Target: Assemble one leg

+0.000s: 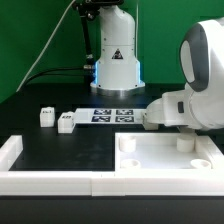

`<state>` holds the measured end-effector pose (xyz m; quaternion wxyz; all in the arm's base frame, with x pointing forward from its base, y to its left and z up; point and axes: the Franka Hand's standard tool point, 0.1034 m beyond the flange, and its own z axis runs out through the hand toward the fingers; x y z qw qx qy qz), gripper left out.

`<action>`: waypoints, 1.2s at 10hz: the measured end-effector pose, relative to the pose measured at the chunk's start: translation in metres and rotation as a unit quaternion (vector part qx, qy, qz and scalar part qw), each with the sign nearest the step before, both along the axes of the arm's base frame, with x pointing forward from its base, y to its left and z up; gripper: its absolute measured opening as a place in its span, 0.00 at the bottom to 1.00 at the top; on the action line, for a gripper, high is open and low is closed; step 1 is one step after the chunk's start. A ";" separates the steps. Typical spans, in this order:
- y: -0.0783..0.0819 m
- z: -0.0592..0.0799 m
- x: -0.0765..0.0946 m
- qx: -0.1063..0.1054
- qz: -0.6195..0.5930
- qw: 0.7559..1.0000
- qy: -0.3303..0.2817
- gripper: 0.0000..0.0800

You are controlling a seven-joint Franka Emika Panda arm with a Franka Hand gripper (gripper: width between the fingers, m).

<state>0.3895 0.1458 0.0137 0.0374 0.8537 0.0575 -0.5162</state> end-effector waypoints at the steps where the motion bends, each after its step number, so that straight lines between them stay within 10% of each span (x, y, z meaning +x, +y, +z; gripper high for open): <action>1: 0.000 0.000 0.000 0.000 0.000 1.000 0.000 0.66; 4: 0.000 0.000 0.000 0.000 0.000 1.000 0.000 0.36; 10: 0.000 0.002 0.001 0.000 0.000 1.000 0.001 0.36; 12: -0.006 0.029 0.010 -0.003 -0.004 1.000 0.002 0.36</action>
Offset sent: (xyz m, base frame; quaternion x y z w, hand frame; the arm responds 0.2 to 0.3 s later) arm 0.0000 0.0000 0.0000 0.0000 0.0000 0.0000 1.0000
